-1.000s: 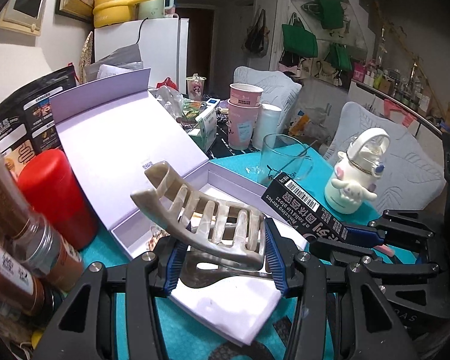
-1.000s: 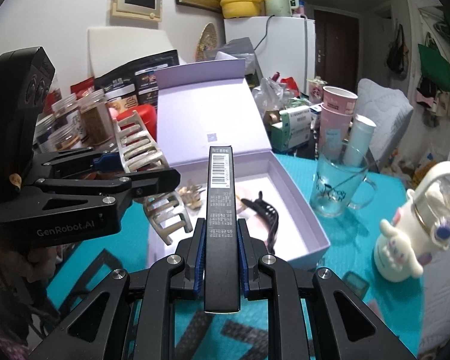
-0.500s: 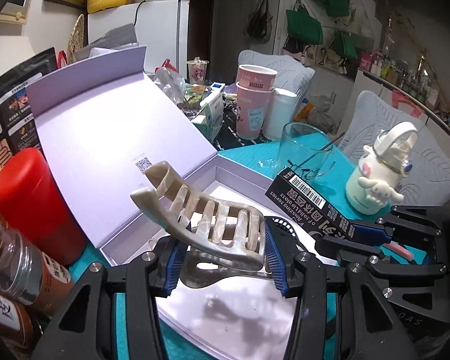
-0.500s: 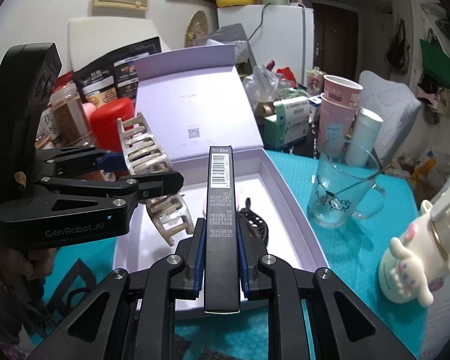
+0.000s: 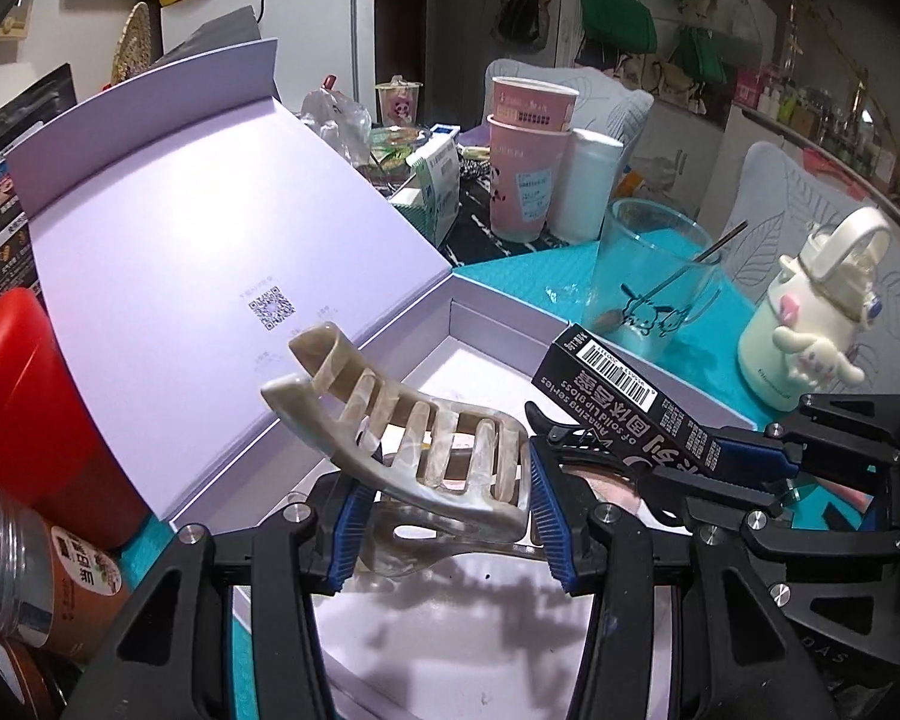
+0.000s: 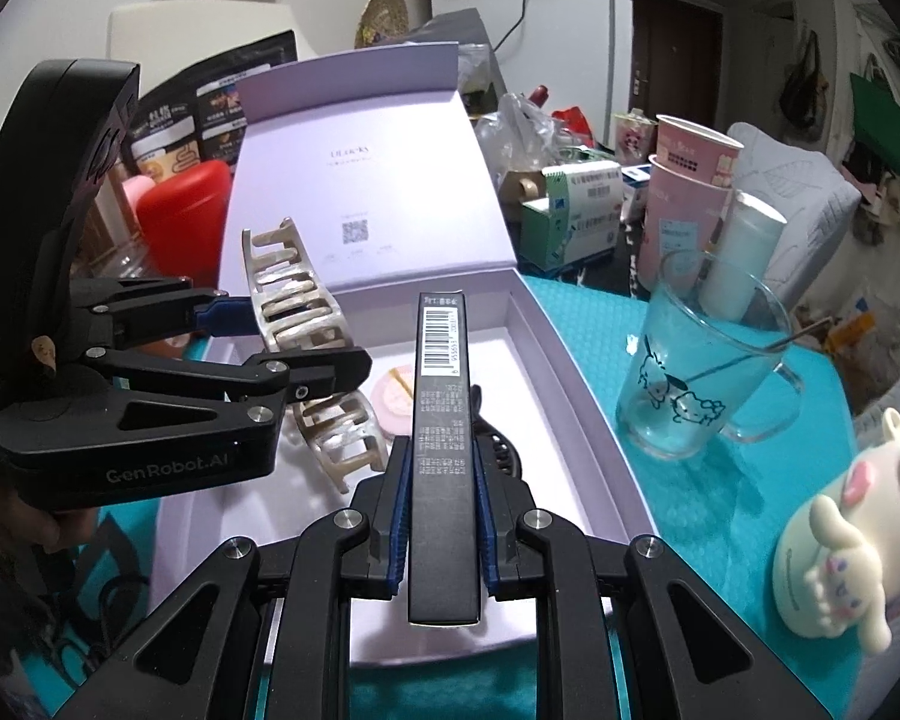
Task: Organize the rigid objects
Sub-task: 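Carry the beige clip with the left tool while the right tool carries the black box into the box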
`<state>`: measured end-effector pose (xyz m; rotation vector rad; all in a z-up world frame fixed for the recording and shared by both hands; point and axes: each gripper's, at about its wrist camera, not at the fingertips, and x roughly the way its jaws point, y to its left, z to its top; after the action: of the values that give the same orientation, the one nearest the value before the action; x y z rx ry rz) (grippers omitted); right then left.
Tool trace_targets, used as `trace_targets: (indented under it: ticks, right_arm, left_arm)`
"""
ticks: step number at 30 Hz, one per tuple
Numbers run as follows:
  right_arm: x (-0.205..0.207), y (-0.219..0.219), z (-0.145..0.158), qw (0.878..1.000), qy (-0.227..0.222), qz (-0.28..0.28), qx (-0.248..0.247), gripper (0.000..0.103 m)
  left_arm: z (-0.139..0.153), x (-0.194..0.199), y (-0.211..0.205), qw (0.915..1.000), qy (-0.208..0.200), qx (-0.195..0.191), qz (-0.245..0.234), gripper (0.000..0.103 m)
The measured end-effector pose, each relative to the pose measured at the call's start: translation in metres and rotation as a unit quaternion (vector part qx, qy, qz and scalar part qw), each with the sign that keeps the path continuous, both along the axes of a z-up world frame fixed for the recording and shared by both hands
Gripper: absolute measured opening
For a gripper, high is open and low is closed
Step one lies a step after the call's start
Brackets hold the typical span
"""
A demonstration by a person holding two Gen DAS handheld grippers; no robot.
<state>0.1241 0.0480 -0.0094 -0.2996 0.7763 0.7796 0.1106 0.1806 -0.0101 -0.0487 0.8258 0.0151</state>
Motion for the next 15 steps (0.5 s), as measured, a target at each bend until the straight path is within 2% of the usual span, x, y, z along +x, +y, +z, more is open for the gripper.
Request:
trace_targets:
  ticks: [15]
  right_arm:
    - [0.016,0.008,-0.024,1.0,0.005,-0.007,-0.024,0.019]
  left_arm:
    - [-0.026,0.02,0.004,0.9993,0.036,0.01,0.007,0.048]
